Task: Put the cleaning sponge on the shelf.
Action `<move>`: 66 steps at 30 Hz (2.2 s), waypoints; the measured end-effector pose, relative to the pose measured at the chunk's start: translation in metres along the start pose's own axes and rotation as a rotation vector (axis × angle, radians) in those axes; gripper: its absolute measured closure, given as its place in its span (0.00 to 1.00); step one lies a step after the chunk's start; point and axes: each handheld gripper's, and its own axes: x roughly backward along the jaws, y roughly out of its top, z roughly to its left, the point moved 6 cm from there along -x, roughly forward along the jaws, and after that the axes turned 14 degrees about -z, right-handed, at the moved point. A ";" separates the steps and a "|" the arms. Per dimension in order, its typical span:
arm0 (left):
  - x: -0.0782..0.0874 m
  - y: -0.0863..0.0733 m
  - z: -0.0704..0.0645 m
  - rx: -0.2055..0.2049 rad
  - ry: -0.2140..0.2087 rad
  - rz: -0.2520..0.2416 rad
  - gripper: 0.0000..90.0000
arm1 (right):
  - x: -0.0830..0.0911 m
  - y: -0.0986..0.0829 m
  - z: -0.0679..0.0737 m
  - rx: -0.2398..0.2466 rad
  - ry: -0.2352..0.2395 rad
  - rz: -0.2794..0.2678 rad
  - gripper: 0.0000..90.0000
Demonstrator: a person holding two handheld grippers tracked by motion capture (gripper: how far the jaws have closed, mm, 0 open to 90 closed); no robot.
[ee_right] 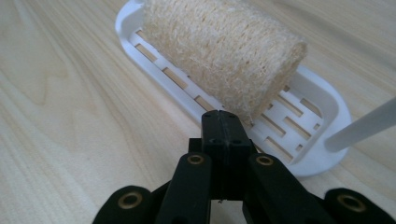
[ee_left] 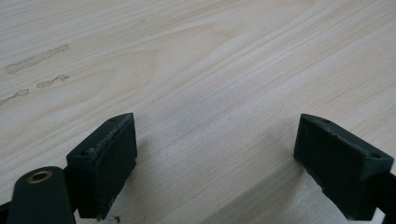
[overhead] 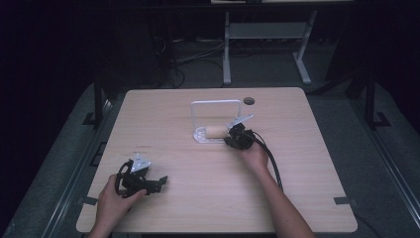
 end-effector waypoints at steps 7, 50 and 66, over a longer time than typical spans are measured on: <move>0.000 0.000 0.000 0.000 0.000 0.000 0.14 | 0.006 0.004 0.006 0.008 0.022 -0.015 1.00; 0.000 0.000 0.000 0.000 0.000 0.000 0.14 | 0.089 -0.027 0.007 -0.038 -0.034 -0.086 0.33; 0.000 0.000 0.000 0.000 0.001 -0.001 0.14 | 0.128 -0.059 0.011 -0.062 -0.078 -0.129 0.14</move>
